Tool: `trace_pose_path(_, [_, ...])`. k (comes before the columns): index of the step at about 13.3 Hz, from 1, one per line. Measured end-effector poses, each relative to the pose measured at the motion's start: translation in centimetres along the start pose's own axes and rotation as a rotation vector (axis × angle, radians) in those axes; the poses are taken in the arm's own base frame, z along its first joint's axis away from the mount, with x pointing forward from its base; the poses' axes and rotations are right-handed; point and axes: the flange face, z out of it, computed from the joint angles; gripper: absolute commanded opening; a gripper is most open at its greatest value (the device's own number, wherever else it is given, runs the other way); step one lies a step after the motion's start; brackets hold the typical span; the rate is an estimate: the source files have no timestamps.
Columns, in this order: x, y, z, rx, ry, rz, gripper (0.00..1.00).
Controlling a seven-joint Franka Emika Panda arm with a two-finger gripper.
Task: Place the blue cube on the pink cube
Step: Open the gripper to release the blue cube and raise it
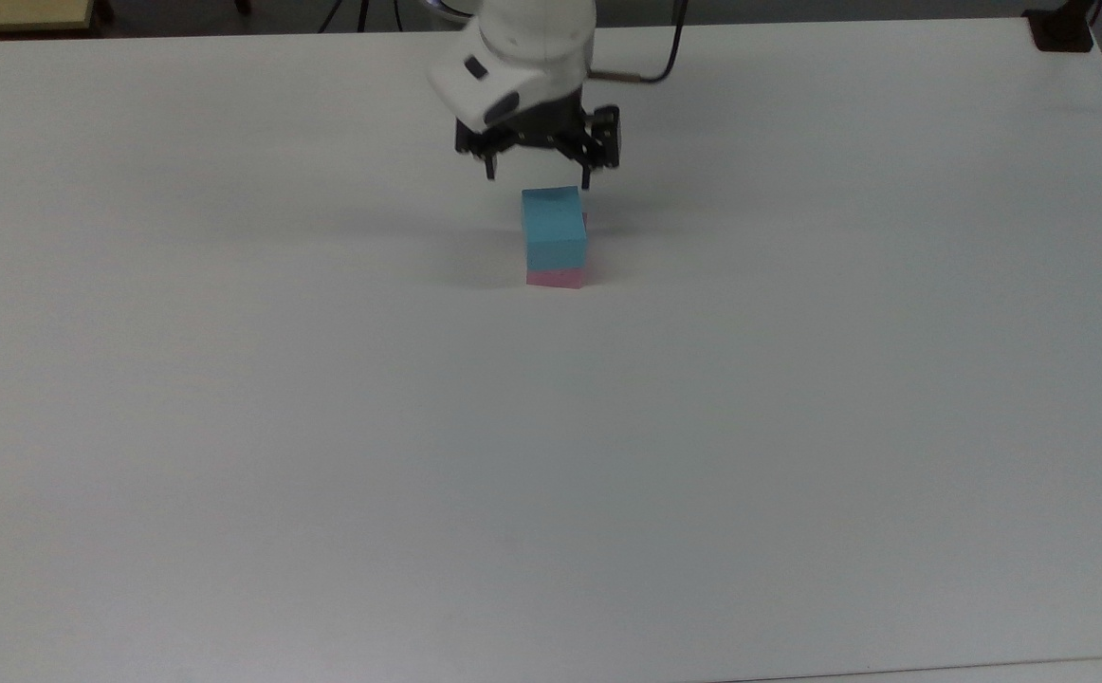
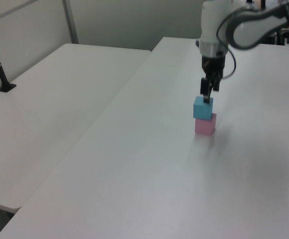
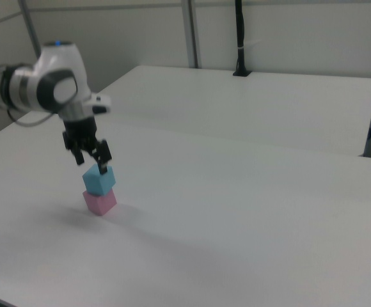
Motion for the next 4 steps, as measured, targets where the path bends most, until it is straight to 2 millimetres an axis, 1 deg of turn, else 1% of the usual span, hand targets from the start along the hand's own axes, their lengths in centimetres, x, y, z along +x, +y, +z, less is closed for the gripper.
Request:
trace_pose_path(1, [0.1,0.8,-2.6,-0.003,-0.017,0.014,1.0])
trace_pose_path(2, [0.3,2.5,-6.2,-0.005,-0.031,0.037,1.0])
trace_pose_path(3, [0.4,4.5,-8.7,-0.014,-0.033,0.032,1.0])
trace_pose_path(4, [0.5,6.8,-10.0,-0.033,-0.034,0.028,1.0])
